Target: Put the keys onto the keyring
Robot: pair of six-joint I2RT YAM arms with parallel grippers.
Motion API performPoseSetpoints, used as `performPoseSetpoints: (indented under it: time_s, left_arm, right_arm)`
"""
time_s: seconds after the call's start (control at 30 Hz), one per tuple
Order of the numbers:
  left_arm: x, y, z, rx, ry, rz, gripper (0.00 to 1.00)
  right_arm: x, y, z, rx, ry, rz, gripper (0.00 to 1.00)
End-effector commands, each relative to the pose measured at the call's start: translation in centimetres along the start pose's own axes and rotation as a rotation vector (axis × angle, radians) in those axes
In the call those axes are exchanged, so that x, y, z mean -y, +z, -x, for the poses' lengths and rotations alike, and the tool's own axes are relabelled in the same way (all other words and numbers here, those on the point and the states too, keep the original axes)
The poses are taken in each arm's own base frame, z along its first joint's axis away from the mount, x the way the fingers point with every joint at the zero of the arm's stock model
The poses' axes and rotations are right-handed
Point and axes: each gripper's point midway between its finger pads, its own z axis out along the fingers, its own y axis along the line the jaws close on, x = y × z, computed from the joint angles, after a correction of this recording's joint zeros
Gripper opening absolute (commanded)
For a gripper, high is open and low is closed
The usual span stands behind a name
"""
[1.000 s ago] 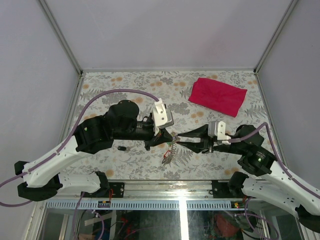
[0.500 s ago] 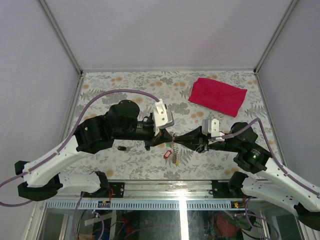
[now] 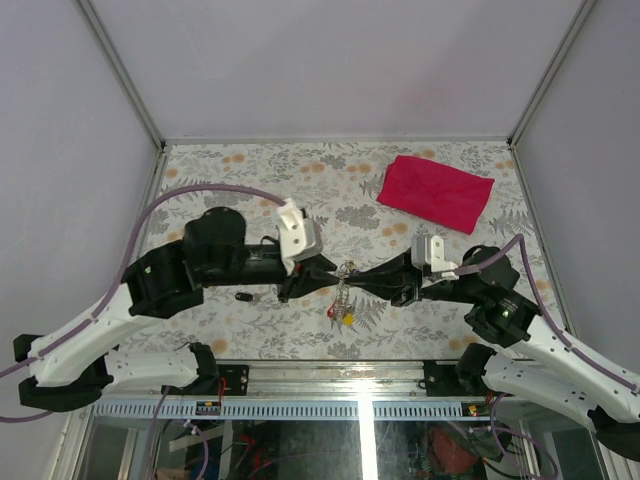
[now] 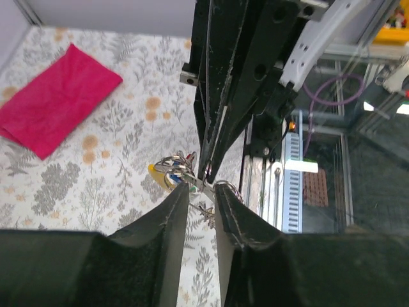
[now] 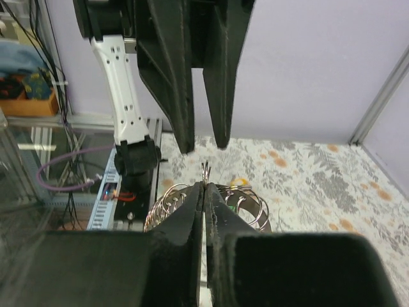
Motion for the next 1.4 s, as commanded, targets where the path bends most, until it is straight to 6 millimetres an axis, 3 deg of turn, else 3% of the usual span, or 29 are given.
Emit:
performPoseSetpoints:
  time_s: [0.0,0.23,0.57,1.2,1.37]
  left_arm:
    - [1.2,-2.2,4.9,0.280,0.026,-0.012,0.26]
    - [2.4,-3.5,6.2,0.430,0.023,-0.054,0.27]
    - [3.3,-2.6,6.2,0.424,0.038,-0.124,0.29]
    - [3.0,-2.0,5.8,0.420,0.031,-0.114,0.34]
    - [3.0,-1.8,5.8,0.418,0.030,-0.120,0.32]
  right_arm:
    - [-0.6,-0.1,5.3,0.230,-0.043,0.019,0.00]
    - [-1.7,-0.3,6.9,0.382,-0.033,0.071,0.00]
    - [-2.1,-0.9,9.2,0.535,-0.082,0.093,0.00]
    - [-2.4,-0.3,9.5,0.528,-0.086,0.138,0.00]
    - [-2.5,-0.3,9.4,0.525,-0.085,0.146,0.00]
